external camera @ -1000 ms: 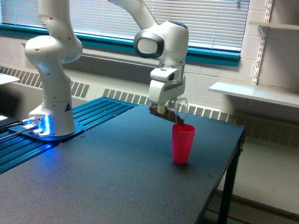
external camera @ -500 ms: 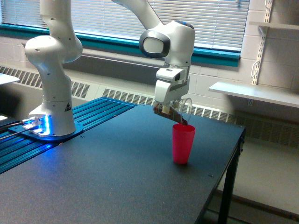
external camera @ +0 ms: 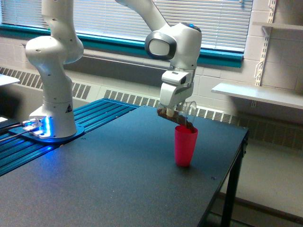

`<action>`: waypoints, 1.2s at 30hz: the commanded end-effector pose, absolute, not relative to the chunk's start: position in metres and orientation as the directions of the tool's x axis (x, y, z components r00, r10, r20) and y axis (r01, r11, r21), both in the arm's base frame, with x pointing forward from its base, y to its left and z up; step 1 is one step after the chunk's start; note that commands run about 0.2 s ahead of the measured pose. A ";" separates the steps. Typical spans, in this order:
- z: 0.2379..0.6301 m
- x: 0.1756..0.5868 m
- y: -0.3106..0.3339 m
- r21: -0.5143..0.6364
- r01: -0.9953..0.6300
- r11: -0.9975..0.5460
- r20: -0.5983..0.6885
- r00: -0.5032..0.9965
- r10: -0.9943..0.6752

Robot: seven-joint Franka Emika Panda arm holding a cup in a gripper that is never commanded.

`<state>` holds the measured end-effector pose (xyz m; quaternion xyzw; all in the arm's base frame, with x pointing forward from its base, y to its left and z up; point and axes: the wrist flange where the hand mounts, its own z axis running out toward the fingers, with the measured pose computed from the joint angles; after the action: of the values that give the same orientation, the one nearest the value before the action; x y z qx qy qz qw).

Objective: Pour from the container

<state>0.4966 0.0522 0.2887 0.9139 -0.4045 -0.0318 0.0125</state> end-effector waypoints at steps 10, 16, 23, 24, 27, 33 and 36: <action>0.288 0.504 0.056 0.071 -0.712 -0.698 -0.086 0.693 -0.716; 0.287 0.506 0.055 0.077 -0.712 -0.698 -0.095 0.691 -0.716; 0.287 0.508 0.054 0.088 -0.710 -0.699 -0.100 0.692 -0.715; 0.287 0.508 0.055 0.088 -0.710 -0.699 -0.100 0.692 -0.715; 0.287 0.509 0.055 0.090 -0.708 -0.701 -0.104 0.693 -0.713; 0.287 0.509 0.055 0.097 -0.704 -0.703 -0.111 0.694 -0.711; 0.286 0.509 0.055 0.099 -0.706 -0.702 -0.113 0.692 -0.713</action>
<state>0.5082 0.0529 0.2865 0.9178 -0.3908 -0.0659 0.0237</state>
